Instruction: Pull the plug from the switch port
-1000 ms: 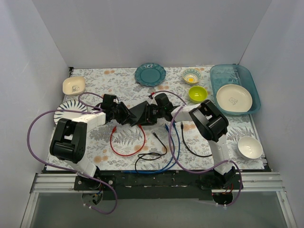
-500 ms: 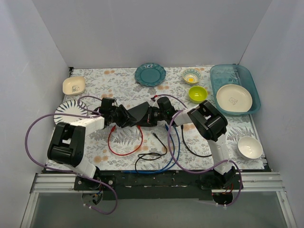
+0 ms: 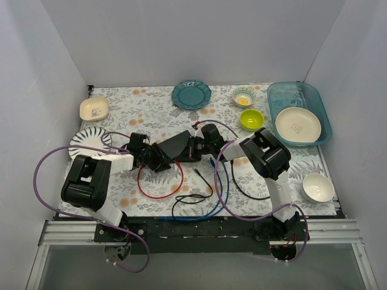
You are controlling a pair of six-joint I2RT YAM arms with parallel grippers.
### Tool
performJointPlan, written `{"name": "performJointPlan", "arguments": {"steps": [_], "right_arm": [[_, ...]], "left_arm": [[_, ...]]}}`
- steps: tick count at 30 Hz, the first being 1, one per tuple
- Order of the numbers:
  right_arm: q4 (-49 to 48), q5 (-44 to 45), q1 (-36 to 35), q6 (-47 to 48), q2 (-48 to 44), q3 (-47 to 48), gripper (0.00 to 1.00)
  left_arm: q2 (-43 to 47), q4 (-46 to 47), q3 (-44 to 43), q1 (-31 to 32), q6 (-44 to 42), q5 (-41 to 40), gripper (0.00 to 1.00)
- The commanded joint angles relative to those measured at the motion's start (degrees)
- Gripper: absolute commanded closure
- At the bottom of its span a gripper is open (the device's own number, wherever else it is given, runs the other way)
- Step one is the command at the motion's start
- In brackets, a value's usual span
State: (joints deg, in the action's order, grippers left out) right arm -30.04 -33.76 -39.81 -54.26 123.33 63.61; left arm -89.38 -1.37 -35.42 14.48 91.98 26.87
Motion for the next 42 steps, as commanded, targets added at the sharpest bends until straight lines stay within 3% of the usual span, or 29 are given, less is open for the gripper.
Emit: {"name": "performJointPlan", "arguments": {"steps": [1, 13, 17, 22, 25, 26, 27, 28, 29, 33, 36, 37, 42], "right_arm": [[6.66, -0.78, -0.35, 5.21, -1.59, -5.51, 0.99], [10.61, 1.67, 1.22, 10.75, -11.43, -15.6, 0.99], [19.82, 15.69, 5.0, 15.05, -24.59, -19.31, 0.99], [33.28, 26.9, 8.08, 24.02, -31.65, -17.91, 0.99], [34.18, 26.81, 7.74, 25.87, -34.55, -16.68, 0.66], [33.65, 27.6, 7.47, 25.78, -37.34, -16.77, 0.51], [33.3, 28.3, 7.29, 25.78, -38.94, -16.51, 0.45], [33.56, 29.18, 6.6, 26.22, -41.65, -16.16, 0.24], [34.25, 31.1, 6.33, 26.66, -42.72, -15.37, 0.15], [43.64, 38.93, 5.53, 29.03, -45.28, -9.32, 0.11], [49.2, 44.38, 5.54, 29.04, -49.13, -10.17, 0.14], [49.03, 45.09, 5.45, 28.69, -53.67, -12.53, 0.15], [43.41, 45.71, 5.54, 23.95, -70.92, -20.89, 0.19]], "left_arm": [[-2.81, -0.13, -4.3, 0.2, 1.61, -3.23, 0.66], [-4.75, -1.89, -7.03, 0.02, 1.18, -5.16, 0.66], [-0.81, -1.89, -6.24, 0.11, 0.83, -5.25, 0.65], [4.21, -3.46, -6.5, 0.02, -0.66, -7.01, 0.63], [6.76, -3.91, -6.59, 0.02, -0.41, -7.71, 0.62], [7.29, -4.78, -6.77, 0.02, -0.23, -8.41, 0.62], [8.6, -5.48, -6.86, 0.02, 0.12, -9.55, 0.61], [9.4, -5.66, -6.94, 0.11, 0.56, -11.12, 0.61], [10.1, -5.84, -6.68, 0.28, 0.91, -11.92, 0.59], [12.57, -8.91, -8.87, 3.18, -0.49, -14.03, 0.54], [13.62, -10.85, -12.3, 11.42, -1.11, -18.07, 0.55], [13.1, -10.85, -13.52, 17.02, -0.67, -18.95, 0.56], [5.55, -4.01, -20.73, 28.48, 2.84, -20.28, 0.61]]}}
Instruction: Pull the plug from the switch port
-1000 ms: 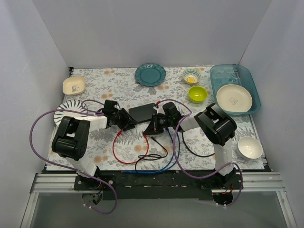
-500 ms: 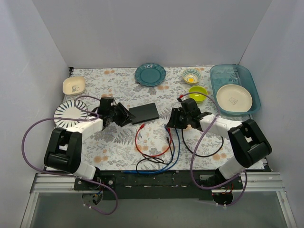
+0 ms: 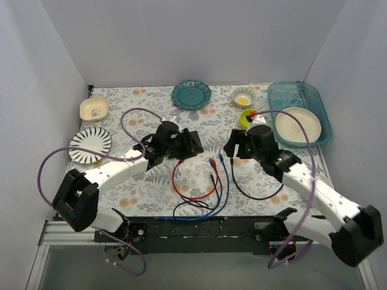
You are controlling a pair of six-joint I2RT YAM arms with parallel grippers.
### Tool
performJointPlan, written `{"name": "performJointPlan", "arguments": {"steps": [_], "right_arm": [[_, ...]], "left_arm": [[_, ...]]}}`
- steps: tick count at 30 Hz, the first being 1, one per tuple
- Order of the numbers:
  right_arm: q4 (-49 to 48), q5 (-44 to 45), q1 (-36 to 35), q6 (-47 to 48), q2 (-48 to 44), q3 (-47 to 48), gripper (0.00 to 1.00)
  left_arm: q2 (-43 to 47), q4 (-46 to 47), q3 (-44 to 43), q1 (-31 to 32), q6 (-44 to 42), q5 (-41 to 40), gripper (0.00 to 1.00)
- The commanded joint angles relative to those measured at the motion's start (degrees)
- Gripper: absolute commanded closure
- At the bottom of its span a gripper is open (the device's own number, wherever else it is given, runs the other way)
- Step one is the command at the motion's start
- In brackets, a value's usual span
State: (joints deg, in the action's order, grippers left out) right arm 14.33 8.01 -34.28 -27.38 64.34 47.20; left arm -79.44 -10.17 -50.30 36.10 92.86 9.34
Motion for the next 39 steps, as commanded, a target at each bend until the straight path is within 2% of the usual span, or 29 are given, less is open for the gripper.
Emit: {"name": "performJointPlan", "arguments": {"steps": [1, 5, 9, 13, 18, 22, 27, 33, 39], "right_arm": [[-1.66, 4.12, 0.01, -3.29, -15.87, -5.27, 0.21], [-0.53, 4.03, 0.01, -4.62, -20.39, -5.1, 0.22], [3.77, 4.21, 0.09, -6.28, -22.67, -5.28, 0.23], [8.34, 5.69, 0.09, -5.76, -27.84, -5.28, 0.22], [11.33, 6.75, 0.09, -4.88, -31.81, -5.71, 0.23], [13.7, 6.14, 0.09, -3.83, -32.87, -7.11, 0.22], [15.11, 4.82, 0.18, -3.12, -33.57, -9.23, 0.21], [14.68, 4.38, 0.18, -2.86, -35.59, -12.39, 0.21], [13.36, 1.57, 0.09, -3.39, -35.16, -14.24, 0.21]], "left_arm": [[-5.97, 5.94, -6.55, 9.84, 2.67, -3.27, 0.64], [-16.34, 12.18, -11.12, 15.83, 3.91, -4.68, 0.68], [-31.08, 11.67, -19.55, 19.18, 3.82, -4.07, 0.68], [-40.5, 11.14, -26.15, 21.2, 4.35, -2.93, 0.69], [-45.1, 10.53, -29.07, 23.05, 5.14, -1.43, 0.68], [-41.86, 5.52, -22.66, 24.11, 7.24, -5.38, 0.69], [-34.31, -8.35, -13.96, 23.93, 11.55, -13.63, 0.72], [-21.32, -22.86, -1.74, 22.62, 22.79, -21.29, 0.74], [-11.89, -36.57, 5.56, 13.58, 33.26, -24.37, 0.71]]}}
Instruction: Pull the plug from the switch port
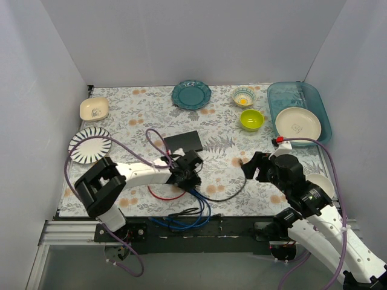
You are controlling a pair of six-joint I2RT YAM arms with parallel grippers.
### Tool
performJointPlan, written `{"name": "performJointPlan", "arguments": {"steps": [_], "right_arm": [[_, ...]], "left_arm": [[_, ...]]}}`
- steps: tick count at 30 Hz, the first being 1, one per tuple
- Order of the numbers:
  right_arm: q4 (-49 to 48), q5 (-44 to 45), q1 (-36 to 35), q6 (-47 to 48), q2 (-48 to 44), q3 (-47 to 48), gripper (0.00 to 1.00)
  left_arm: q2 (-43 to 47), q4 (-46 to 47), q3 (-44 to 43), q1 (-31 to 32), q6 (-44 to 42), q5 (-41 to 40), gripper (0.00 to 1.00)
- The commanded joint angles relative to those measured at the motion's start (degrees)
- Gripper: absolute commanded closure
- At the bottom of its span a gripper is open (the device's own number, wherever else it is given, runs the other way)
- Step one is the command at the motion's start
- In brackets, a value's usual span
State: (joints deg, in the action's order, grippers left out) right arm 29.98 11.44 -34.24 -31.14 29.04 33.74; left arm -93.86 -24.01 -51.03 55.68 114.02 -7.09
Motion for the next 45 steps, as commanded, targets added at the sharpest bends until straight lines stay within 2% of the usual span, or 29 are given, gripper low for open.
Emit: {"name": "performJointPlan", "arguments": {"steps": [1, 6, 9, 11, 12, 15, 18, 20, 21, 22, 23, 24, 26, 27, 30, 33, 38, 42, 45], "right_arm": [[-2.47, -2.3, 0.05, 0.37, 0.66, -0.86, 0.21], [-2.47, -3.35, 0.14, 0.46, 1.72, -0.87, 0.21], [-1.59, -3.09, 0.05, 0.64, 1.73, -0.95, 0.21], [-1.15, -2.92, 0.05, 0.81, 1.64, -0.95, 0.21], [-0.89, -3.09, 0.05, 1.07, 1.64, -0.95, 0.21], [-0.71, -2.92, 0.05, 1.43, 1.72, -0.69, 0.21], [-0.97, -2.83, 0.05, 1.87, 2.25, -0.51, 0.21], [-1.76, -3.18, 0.05, 1.96, 2.43, -0.6, 0.21], [-2.02, -3.44, 0.05, 1.96, 2.69, -0.86, 0.21], [-2.46, -3.71, 0.05, 2.04, 2.95, -1.13, 0.21], [-3.16, -4.06, 0.05, 1.78, 3.13, -1.39, 0.21], [-3.61, -4.15, 0.05, 1.78, 3.65, -1.74, 0.21], [-4.66, -4.67, 0.05, 1.69, 4.1, -1.92, 0.21], [-5.01, -4.59, 0.05, 1.69, 4.62, -1.92, 0.21], [-5.72, -4.32, 0.05, 1.69, 5.85, -1.83, 0.21], [-6.07, -4.24, 0.05, 1.52, 7.17, -1.39, 0.21], [-7.65, -5.02, 0.05, 0.81, 8.75, -2.09, 0.21], [-8.44, -5.46, 0.14, 0.29, 10.16, -1.92, 0.21], [-8.18, -4.94, 0.05, 0.55, 10.86, -1.22, 0.21]], "left_arm": [[4.72, -23.97, 6.98, -9.94, 12.89, -7.85, 0.71], [12.11, -27.14, 11.38, -22.0, 13.87, -6.88, 0.71], [16.95, -28.11, 12.44, -32.61, 12.64, -6.88, 0.71], [18.97, -28.81, 12.79, -37.55, 11.24, -6.62, 0.71], [21.16, -29.07, 12.79, -42.19, 10.27, -6.71, 0.71], [25.29, -31.53, 10.34, -46.36, 7.45, -9.85, 0.74], [31.08, -29.71, 4.72, -45.93, 1.49, -10.05, 0.79], [34.7, -21.38, 3.74, -44.62, -3.07, -4.45, 0.79], [36.98, -16.56, 4.78, -41.3, -4.66, -1.72, 0.79], [39.09, -6.15, 5.84, -38.74, -5.46, 4.13, 0.79], [38.85, -2.13, 6.89, -35.41, -6.43, 5.58, 0.78], [37.45, 0.34, 6.21, -26.85, -7.05, 5.69, 0.78], [28.86, 0.55, 1.31, -18.54, -9.67, 5.42, 0.78], [26.22, 0.11, 0.06, -11.37, -11.95, 5.6, 0.78], [18.47, 0.02, -1.01, -0.97, -14.52, 5.86, 0.78], [15.82, 2.29, 2.58, 3.37, -15.31, 10.24, 0.79], [9.68, 5.11, 4.27, 6.19, -17.6, 13.15, 0.81], [-0.23, 2.66, 2.34, 6.46, -16.29, 9.48, 0.83], [-5.35, -6.44, -1.44, 6.37, -13.57, 3.06, 0.83]]}}
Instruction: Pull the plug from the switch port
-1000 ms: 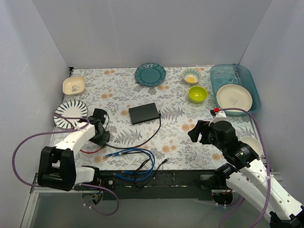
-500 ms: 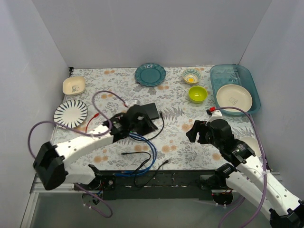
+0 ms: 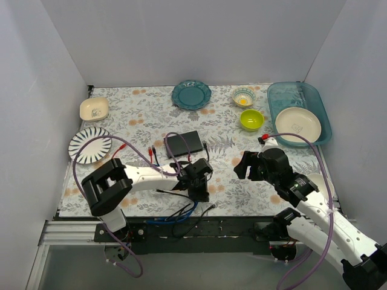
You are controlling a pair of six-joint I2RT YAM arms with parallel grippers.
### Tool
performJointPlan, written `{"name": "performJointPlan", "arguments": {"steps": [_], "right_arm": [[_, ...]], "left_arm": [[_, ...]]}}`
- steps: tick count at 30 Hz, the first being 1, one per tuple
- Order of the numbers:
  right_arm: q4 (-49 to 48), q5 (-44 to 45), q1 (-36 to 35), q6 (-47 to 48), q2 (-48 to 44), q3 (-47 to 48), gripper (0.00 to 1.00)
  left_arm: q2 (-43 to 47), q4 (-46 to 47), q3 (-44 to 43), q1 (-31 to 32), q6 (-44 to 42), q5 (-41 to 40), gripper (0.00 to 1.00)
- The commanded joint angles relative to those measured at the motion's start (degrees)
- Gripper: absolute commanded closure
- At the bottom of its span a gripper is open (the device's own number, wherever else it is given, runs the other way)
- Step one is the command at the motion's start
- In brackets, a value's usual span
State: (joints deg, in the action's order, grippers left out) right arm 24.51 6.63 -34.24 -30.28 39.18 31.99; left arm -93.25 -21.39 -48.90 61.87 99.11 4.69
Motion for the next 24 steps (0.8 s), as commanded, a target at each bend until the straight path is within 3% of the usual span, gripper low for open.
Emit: {"name": "performJointPlan", "arguments": {"steps": [1, 4, 6, 8, 9, 12, 16, 17, 20, 24], "right_arm": [[-2.37, 0.13, 0.22, -0.22, 0.9, 0.71, 0.21], [-1.58, 0.83, 0.14, -0.13, 0.99, 0.71, 0.21], [-1.4, 1.01, 0.14, 0.13, 0.72, 0.62, 0.21], [-1.22, 1.19, 0.14, 0.14, 0.55, 0.44, 0.21], [-1.31, 1.19, 0.14, 0.31, 0.55, 0.18, 0.21], [-1.66, 0.93, 0.22, 0.31, 0.98, -0.26, 0.21], [-2.63, -0.3, 0.23, 0.31, 2.13, -0.61, 0.21], [-2.89, -0.48, 0.23, 0.23, 2.48, -0.7, 0.21], [-3.59, -1.36, 0.23, 0.22, 2.74, -0.96, 0.21], [-3.86, -1.97, 0.23, 0.31, 2.66, -0.88, 0.21]], "left_arm": [[-10.07, -12.16, -4.44, -0.08, 2.39, -11.86, 0.83], [-15.45, -23.04, -6.12, -2.71, 8.8, -15.92, 0.84], [-13.29, -24.23, -0.87, -7.08, 13.01, -15.59, 0.84], [-4.9, -20.73, 4.67, -11.65, 14.7, -12.27, 0.84], [-1.7, -19.06, 11.05, -17.16, 15.75, -10.94, 0.84], [10.0, -17.63, 17.33, -28.06, 15.59, -10.4, 0.83], [17.92, -25.27, 16.39, -40.48, 11.22, -14.0, 0.81], [18.89, -26.33, 16.12, -47.9, 10.06, -13.83, 0.81], [23.37, -25.81, 15.34, -57.17, 7.85, -10.23, 0.81], [24.96, -28.17, 9.37, -58.26, 9.61, -13.38, 0.81]]}}
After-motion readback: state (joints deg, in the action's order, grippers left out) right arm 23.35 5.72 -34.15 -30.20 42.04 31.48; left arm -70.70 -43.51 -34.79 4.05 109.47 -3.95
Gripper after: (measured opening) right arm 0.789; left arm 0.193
